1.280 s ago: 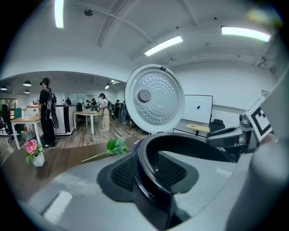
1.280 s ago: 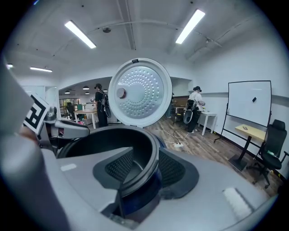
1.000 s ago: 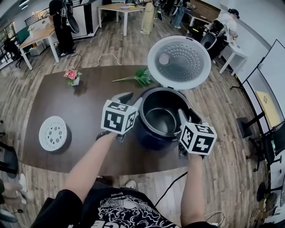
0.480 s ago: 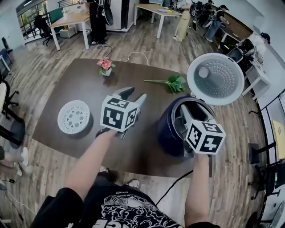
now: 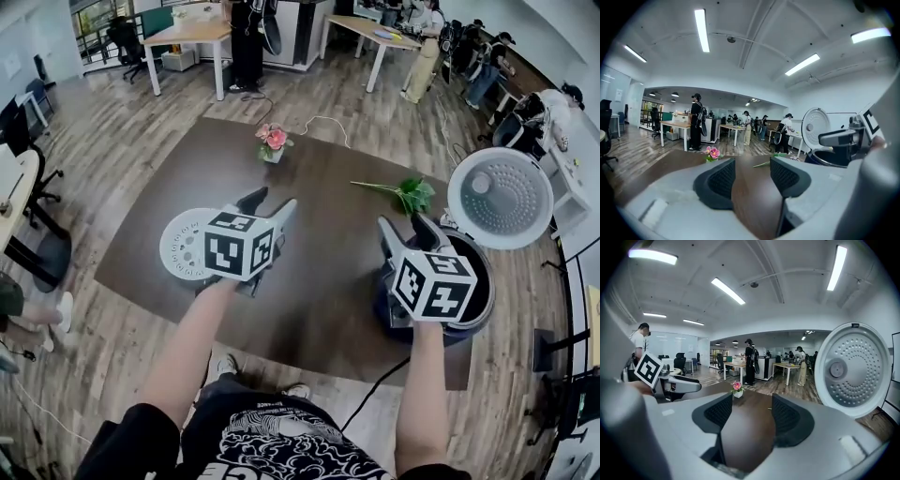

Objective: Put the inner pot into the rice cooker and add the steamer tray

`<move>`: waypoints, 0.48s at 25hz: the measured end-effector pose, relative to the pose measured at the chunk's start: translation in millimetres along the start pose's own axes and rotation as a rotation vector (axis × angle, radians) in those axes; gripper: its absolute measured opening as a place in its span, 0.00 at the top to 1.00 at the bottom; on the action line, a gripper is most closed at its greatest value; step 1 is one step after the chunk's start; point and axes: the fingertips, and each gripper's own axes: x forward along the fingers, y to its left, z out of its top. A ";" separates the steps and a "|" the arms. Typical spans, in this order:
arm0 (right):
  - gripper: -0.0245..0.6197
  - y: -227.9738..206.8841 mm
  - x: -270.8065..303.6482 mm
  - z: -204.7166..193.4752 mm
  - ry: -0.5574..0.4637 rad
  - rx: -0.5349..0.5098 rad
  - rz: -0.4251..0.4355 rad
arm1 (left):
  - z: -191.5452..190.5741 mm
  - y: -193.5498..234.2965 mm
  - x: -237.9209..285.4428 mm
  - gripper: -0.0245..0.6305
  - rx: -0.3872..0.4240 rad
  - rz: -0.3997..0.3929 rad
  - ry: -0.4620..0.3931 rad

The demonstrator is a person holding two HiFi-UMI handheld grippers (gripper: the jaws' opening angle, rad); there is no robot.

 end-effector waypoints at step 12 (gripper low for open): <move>0.54 156.9 74.6 -12.0 0.055 0.014 0.158 | -10.6 135.1 -78.1 0.55 -0.054 0.072 0.015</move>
